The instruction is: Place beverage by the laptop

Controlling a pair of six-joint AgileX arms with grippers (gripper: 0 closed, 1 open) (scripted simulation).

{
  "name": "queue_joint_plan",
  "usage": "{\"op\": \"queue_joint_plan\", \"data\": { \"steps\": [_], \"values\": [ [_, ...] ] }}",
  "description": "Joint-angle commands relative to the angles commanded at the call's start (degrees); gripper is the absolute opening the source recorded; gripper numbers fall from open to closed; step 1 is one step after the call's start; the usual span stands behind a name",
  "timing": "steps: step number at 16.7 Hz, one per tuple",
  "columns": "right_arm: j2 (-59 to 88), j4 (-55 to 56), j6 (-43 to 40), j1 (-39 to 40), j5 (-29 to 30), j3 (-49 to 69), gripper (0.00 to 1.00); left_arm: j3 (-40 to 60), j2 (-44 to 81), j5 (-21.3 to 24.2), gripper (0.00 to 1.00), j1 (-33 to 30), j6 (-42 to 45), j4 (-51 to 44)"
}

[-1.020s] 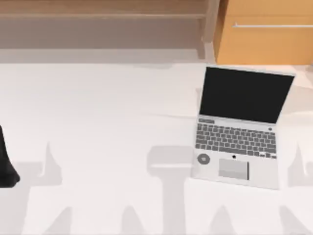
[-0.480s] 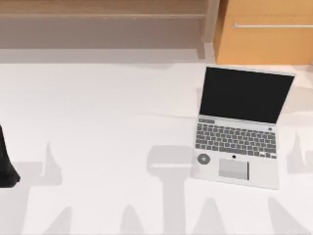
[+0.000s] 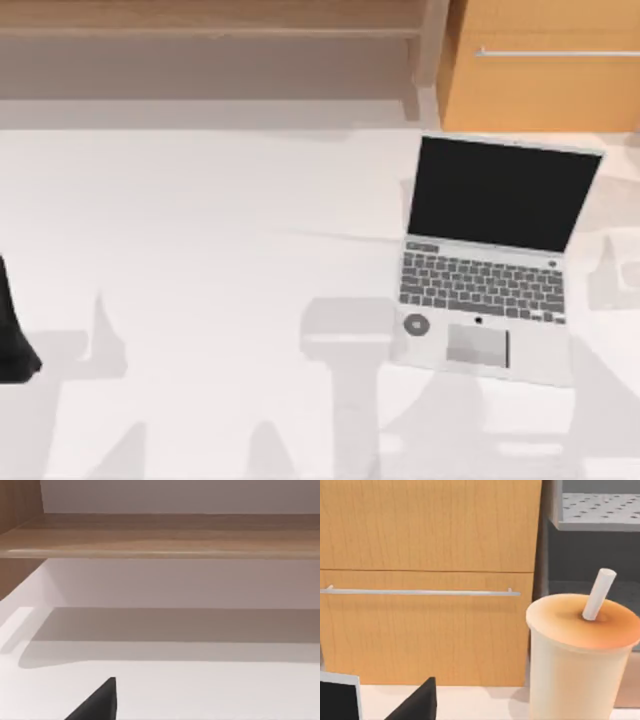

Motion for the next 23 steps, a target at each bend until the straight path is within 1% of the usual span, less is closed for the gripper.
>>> {"op": "queue_joint_plan", "data": {
  "steps": [4,11,14,17,23],
  "values": [
    [13.89,10.94,-0.09,-1.89,-1.74,2.25,1.0,0.0,0.0,0.0,1.0,0.0,0.0,0.0],
    [43.33,33.06,-0.41,-5.93,-4.65,6.66,1.0,0.0,0.0,0.0,1.0,0.0,0.0,0.0],
    [51.71,40.15,-0.52,-7.12,-5.76,8.18,1.0,0.0,0.0,0.0,1.0,0.0,0.0,0.0],
    [55.26,43.4,-0.62,-7.67,-6.4,9.02,1.0,0.0,0.0,0.0,1.0,0.0,0.0,0.0],
    [55.34,43.32,-0.61,-7.41,-6.31,8.99,1.0,0.0,0.0,0.0,1.0,0.0,0.0,0.0]
  ]
}}
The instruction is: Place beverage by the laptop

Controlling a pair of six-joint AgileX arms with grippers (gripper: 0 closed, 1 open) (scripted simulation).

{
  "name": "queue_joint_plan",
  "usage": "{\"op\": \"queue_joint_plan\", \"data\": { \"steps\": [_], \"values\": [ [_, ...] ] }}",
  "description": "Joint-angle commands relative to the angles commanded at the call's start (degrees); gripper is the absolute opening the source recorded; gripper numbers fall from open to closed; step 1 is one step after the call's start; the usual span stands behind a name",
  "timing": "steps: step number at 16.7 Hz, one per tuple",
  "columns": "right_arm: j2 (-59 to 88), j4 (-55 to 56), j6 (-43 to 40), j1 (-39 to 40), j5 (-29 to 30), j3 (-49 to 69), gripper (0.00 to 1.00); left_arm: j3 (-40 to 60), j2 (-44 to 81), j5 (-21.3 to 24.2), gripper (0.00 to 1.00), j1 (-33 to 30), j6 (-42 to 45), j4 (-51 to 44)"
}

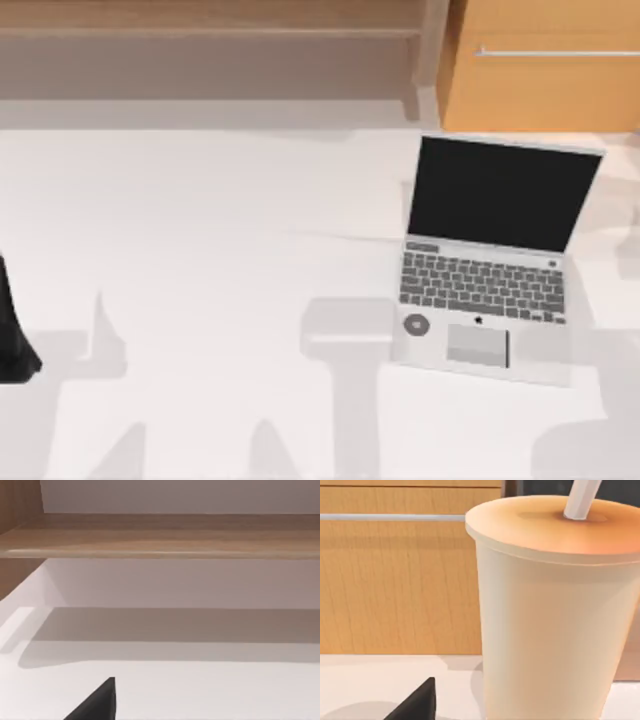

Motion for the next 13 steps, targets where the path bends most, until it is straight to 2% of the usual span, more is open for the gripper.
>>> {"op": "queue_joint_plan", "data": {
  "steps": [9,13],
  "values": [
    [9.89,-6.71,0.24,2.7,3.0,16.96,1.0,0.0,0.0,0.0,1.0,0.0,0.0,0.0],
    [10.75,-7.5,0.27,3.01,3.32,18.47,1.0,0.0,0.0,0.0,1.0,0.0,0.0,0.0]
  ]
}}
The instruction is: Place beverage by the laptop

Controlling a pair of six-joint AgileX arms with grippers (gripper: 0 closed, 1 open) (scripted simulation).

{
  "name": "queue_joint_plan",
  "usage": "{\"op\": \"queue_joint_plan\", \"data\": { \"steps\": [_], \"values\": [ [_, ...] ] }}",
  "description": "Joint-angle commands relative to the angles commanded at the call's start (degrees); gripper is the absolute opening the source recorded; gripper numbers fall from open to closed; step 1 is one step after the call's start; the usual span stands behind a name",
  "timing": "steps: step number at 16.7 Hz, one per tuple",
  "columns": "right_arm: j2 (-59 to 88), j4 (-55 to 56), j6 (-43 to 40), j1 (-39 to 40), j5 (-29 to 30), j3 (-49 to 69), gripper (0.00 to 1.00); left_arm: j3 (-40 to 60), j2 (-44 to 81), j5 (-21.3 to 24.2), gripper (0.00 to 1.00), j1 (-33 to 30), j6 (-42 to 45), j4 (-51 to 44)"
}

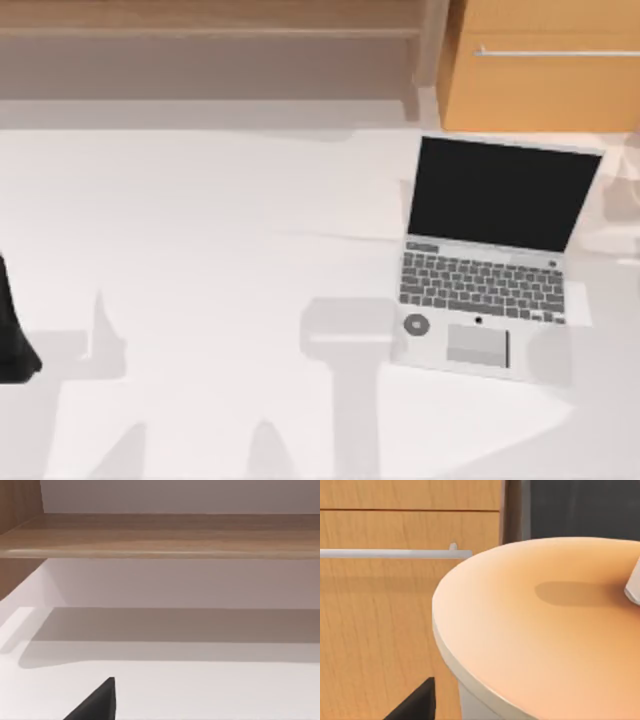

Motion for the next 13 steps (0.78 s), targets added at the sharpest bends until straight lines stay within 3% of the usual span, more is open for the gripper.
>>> {"op": "queue_joint_plan", "data": {
  "steps": [1,13],
  "values": [
    [0.0,0.0,0.0,0.0,0.0,0.0,1.0,0.0,0.0,0.0,1.0,0.0,0.0,0.0],
    [0.0,0.0,0.0,0.0,0.0,0.0,0.1,0.0,0.0,0.0,1.0,0.0,0.0,0.0]
  ]
}}
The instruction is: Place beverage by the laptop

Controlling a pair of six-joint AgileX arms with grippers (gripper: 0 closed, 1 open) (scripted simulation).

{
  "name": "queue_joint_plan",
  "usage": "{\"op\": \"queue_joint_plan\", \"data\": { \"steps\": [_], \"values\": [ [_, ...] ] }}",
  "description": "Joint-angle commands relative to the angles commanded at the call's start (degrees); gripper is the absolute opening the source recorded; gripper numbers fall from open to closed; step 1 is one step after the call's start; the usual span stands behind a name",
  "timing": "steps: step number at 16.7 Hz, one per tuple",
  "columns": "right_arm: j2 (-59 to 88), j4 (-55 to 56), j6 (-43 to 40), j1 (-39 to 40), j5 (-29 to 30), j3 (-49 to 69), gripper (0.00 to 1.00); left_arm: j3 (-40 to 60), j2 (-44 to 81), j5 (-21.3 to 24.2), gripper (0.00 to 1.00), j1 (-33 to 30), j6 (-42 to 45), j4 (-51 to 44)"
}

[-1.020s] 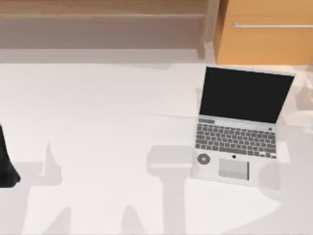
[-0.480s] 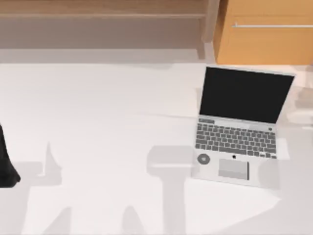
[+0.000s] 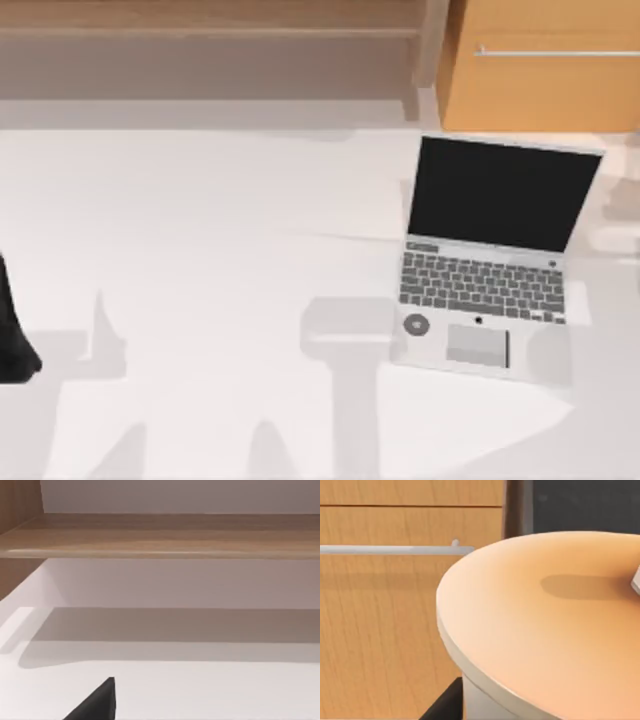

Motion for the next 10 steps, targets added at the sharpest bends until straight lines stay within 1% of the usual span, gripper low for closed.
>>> {"op": "queue_joint_plan", "data": {
  "steps": [1,2,10],
  "values": [
    [0.0,0.0,0.0,0.0,0.0,0.0,0.02,0.0,0.0,0.0,1.0,0.0,0.0,0.0],
    [0.0,0.0,0.0,0.0,0.0,0.0,0.0,0.0,0.0,0.0,1.0,0.0,0.0,0.0],
    [-0.04,0.0,0.09,-0.09,-0.02,-0.06,0.0,0.0,0.0,0.0,1.0,0.0,0.0,0.0]
  ]
}}
